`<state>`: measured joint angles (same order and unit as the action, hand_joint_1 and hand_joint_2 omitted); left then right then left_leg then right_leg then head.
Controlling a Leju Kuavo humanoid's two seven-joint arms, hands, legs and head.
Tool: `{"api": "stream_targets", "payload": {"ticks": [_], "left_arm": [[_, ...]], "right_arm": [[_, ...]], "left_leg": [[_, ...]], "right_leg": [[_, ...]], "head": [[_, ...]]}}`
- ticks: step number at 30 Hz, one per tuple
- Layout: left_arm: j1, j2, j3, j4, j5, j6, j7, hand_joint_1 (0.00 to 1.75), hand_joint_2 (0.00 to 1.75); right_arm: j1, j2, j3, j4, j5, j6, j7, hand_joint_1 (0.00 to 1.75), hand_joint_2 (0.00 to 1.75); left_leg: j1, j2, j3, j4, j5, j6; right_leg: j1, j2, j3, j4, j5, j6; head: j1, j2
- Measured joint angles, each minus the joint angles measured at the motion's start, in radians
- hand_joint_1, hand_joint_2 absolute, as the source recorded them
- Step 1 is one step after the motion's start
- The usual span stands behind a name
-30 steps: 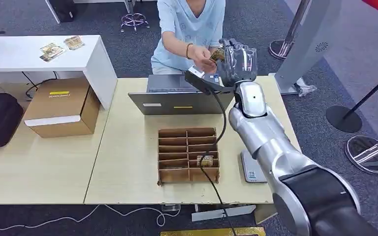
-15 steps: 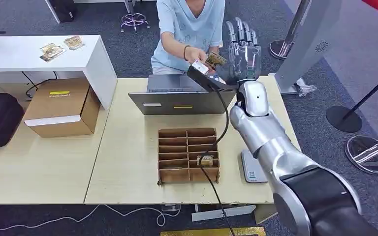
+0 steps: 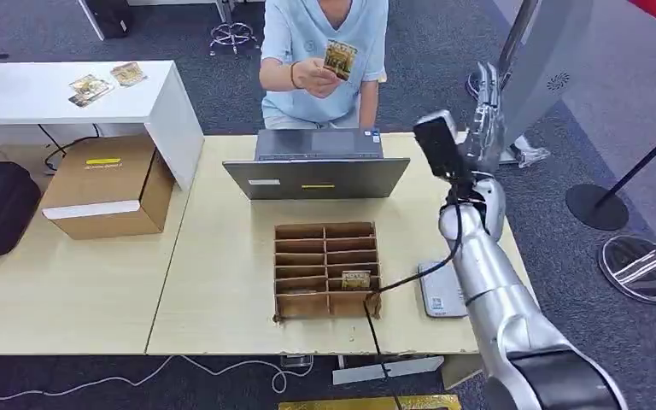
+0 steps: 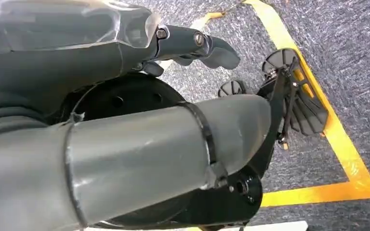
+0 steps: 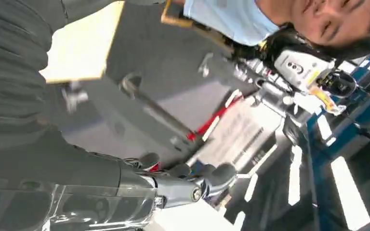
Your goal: Pass the card to the sensor for recognition and then transmit it.
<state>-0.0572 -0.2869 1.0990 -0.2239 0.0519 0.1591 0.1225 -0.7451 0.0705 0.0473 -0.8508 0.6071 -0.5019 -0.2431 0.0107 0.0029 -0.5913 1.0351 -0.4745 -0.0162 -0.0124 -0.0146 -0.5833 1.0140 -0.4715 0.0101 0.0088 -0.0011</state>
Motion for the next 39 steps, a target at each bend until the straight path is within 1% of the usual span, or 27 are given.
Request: {"api": "stream_targets", "payload": {"ticks": [4,7,10,17,18,19,20,21,22,25,28,30,33,37,39], "left_arm": [[0.003,-0.005,0.001,0.000,0.006,-0.006,-0.006,0.00,0.00],[0.004,-0.006,0.002,0.000,0.016,-0.010,-0.018,0.00,0.00],[0.007,-0.011,0.006,0.000,0.027,-0.018,-0.028,0.00,0.00],[0.009,-0.012,0.008,0.000,0.032,-0.021,-0.033,0.00,0.00],[0.011,-0.014,0.010,0.000,0.038,-0.030,-0.040,0.00,0.00],[0.012,-0.014,0.010,0.000,0.040,-0.036,-0.041,0.00,0.00],[0.013,-0.014,0.011,0.000,0.044,-0.048,-0.045,0.00,0.00],[0.013,-0.014,0.012,0.000,0.058,-0.062,-0.058,0.00,0.00],[0.016,-0.013,0.015,0.000,0.062,-0.072,-0.058,0.00,0.00],[0.020,-0.012,0.020,0.000,0.061,-0.092,-0.058,0.00,0.00],[0.021,-0.010,0.020,0.000,0.041,-0.102,-0.050,0.00,0.00],[0.021,-0.009,0.020,0.000,0.030,-0.103,-0.048,0.00,0.00],[0.020,-0.010,0.020,0.000,0.029,-0.086,-0.054,0.00,0.00],[0.020,-0.015,0.020,0.000,0.020,-0.085,-0.054,0.00,0.00],[0.020,-0.018,0.020,0.000,0.021,-0.082,-0.059,0.00,0.00]], "right_arm": [[0.078,-0.035,-0.038,-0.105,-0.180,0.082,-0.064,0.00,1.75],[0.136,-0.064,-0.063,-0.171,-0.308,0.139,-0.094,0.00,1.75],[0.226,-0.094,-0.093,-0.249,-0.460,0.221,-0.117,0.00,1.75],[0.250,-0.100,-0.100,-0.270,-0.495,0.243,-0.120,0.00,1.75],[0.298,-0.107,-0.111,-0.306,-0.553,0.281,-0.124,0.00,1.75],[0.321,-0.110,-0.115,-0.319,-0.574,0.294,-0.125,0.00,1.75],[0.374,-0.115,-0.130,-0.366,-0.640,0.343,-0.126,0.00,1.75],[0.524,-0.120,-0.154,-0.493,-0.740,0.434,-0.122,0.00,1.75],[0.623,-0.118,-0.156,-0.581,-0.748,0.463,-0.118,0.00,1.75],[0.746,-0.095,-0.155,-0.693,-0.721,0.467,-0.135,0.00,1.75],[0.836,-0.041,-0.138,-0.817,-0.739,0.488,-0.178,0.00,1.75],[0.867,-0.019,-0.115,-0.869,-0.700,0.483,-0.193,0.00,1.75],[0.883,0.000,-0.077,-0.916,-0.652,0.481,-0.203,0.00,1.75],[0.880,0.007,-0.034,-0.926,-0.475,0.417,-0.181,0.00,1.75],[0.877,0.011,-0.012,-0.923,-0.375,0.364,-0.161,0.00,1.75]], "left_leg": [[0.000,0.000,0.000,0.000,0.000,0.000],[0.000,0.000,0.000,0.000,0.000,0.000],[0.000,-0.001,0.000,0.000,-0.001,0.000],[0.000,-0.001,0.000,0.000,-0.001,0.000],[0.000,-0.001,0.000,0.000,-0.001,0.000],[0.000,-0.001,0.000,0.000,-0.001,0.000],[0.000,-0.001,0.000,0.000,-0.001,0.001],[0.000,-0.001,-0.001,0.000,-0.002,0.000],[0.000,-0.002,-0.001,-0.001,-0.003,0.001],[0.000,-0.002,-0.001,-0.001,-0.004,0.000],[0.000,-0.001,-0.001,-0.001,-0.004,-0.001],[0.000,0.000,0.000,-0.001,-0.004,-0.001],[0.000,0.000,0.000,-0.001,-0.004,-0.001],[0.000,0.000,0.000,-0.001,-0.004,-0.001],[0.000,0.000,0.000,-0.001,-0.004,-0.001]], "right_leg": [[0.000,0.000,0.000,0.000,0.000,0.000],[0.000,0.000,0.000,0.000,0.000,0.000],[0.000,-0.001,0.000,0.000,-0.001,0.000],[0.000,-0.001,0.000,0.000,-0.001,0.000],[0.000,-0.001,0.000,0.000,-0.001,0.001],[0.000,-0.001,0.000,0.000,-0.001,0.001],[0.000,-0.001,0.000,0.000,-0.001,0.001],[0.000,-0.001,-0.001,0.000,-0.002,0.001],[0.000,-0.002,0.000,0.000,-0.003,0.001],[0.000,-0.002,0.000,0.000,-0.004,0.001],[0.000,-0.001,0.000,0.000,-0.005,0.000],[0.000,0.000,0.000,0.000,-0.005,0.000],[0.000,0.000,0.000,0.000,-0.005,0.000],[0.000,0.000,0.001,0.000,-0.004,0.000],[0.000,0.000,0.001,0.000,-0.004,0.000]], "head": [[0.000,0.000],[0.000,0.000],[0.000,0.000],[0.000,0.000],[0.000,0.000],[0.000,0.000],[0.000,0.000],[0.000,0.000],[0.000,0.000],[0.000,0.000],[0.000,0.000],[0.000,0.000],[0.000,0.000],[0.000,0.000],[0.000,0.000]]}}
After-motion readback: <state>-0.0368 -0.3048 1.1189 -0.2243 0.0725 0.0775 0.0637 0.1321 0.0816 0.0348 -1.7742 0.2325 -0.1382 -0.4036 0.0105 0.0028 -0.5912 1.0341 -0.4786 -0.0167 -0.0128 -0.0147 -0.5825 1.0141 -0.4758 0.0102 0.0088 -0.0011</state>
